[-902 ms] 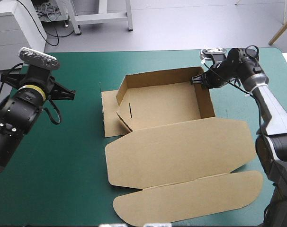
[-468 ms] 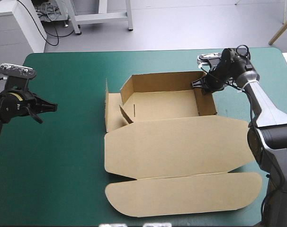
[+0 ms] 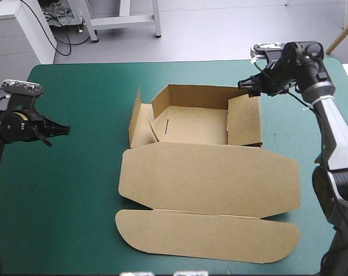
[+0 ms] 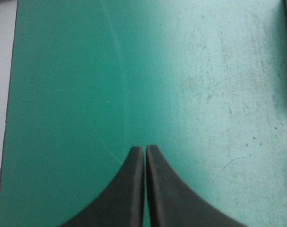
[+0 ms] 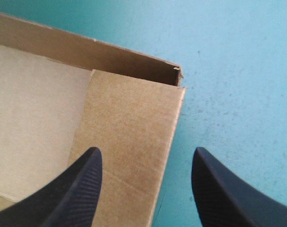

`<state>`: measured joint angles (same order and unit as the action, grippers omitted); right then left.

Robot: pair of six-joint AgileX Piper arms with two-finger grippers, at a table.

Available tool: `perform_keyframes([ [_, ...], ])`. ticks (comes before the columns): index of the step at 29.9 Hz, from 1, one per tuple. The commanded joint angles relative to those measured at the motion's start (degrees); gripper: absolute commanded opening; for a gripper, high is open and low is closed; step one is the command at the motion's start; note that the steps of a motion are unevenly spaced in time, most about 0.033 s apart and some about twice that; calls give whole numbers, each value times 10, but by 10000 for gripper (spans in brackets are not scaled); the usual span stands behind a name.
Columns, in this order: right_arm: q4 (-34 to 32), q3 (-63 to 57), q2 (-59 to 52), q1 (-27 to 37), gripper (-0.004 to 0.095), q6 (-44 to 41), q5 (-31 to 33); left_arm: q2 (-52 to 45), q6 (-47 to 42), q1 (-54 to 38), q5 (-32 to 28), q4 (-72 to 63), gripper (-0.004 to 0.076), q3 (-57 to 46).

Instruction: Fold the box

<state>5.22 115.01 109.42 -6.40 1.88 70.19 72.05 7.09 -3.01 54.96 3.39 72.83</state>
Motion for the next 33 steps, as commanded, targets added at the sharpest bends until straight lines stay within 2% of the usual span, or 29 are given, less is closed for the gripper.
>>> perform_keyframes([
  [1,-3,20,-83,1,528,-22,-12,4,-1,0,-26,-5,-6,16],
  [7,-4,-47,-154,1,528,-31,-12,27,-1,-11,-40,-26,-6,16],
  [11,-5,-104,-158,1,528,-31,-13,28,25,-27,-48,-75,-6,16],
  [18,-2,-127,-101,1,526,-31,-39,28,37,-28,-37,-83,-8,16],
  [33,2,-127,18,1,526,-31,-45,28,37,-28,-37,-83,-8,16],
])
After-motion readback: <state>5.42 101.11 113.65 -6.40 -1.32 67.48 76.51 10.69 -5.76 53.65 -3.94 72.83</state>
